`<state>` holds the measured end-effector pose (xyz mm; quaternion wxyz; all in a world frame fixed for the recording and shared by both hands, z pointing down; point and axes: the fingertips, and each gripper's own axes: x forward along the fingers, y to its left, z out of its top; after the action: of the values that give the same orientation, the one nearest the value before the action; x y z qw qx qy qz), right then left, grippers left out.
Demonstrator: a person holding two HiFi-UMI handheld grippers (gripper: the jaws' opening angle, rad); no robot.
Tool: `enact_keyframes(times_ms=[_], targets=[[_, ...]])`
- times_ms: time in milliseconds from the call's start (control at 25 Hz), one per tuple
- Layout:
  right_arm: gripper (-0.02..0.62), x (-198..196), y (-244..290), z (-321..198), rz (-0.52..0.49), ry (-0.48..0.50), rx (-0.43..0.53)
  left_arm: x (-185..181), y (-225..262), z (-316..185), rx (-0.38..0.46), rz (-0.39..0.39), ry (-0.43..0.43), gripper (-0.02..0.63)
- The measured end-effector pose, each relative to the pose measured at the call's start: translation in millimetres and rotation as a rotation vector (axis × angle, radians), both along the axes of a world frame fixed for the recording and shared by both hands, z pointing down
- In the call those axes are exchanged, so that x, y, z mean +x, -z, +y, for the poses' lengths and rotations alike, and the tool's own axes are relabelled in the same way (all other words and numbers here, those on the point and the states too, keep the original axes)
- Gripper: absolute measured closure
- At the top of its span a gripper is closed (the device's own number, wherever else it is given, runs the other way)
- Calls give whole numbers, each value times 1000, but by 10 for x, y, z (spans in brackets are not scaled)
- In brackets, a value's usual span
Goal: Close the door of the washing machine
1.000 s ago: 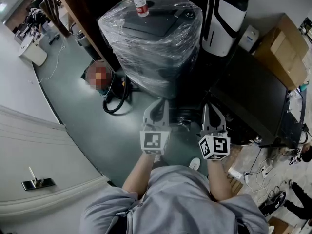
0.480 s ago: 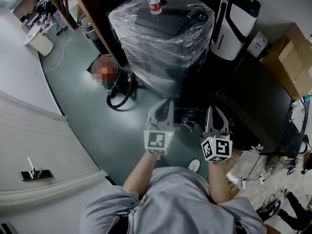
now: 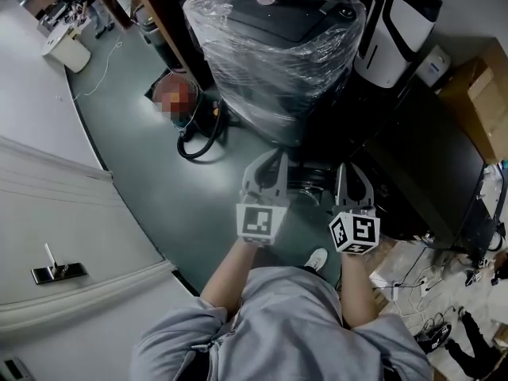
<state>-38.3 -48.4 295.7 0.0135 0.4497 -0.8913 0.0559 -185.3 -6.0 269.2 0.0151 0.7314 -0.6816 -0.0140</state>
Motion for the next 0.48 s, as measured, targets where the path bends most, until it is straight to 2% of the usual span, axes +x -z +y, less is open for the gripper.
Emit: enact_keyframes(times_ms=[480], targets=[[594,-324,-600,-151,91,54,-102,-172,-227,-108,-21,-12,2,607]])
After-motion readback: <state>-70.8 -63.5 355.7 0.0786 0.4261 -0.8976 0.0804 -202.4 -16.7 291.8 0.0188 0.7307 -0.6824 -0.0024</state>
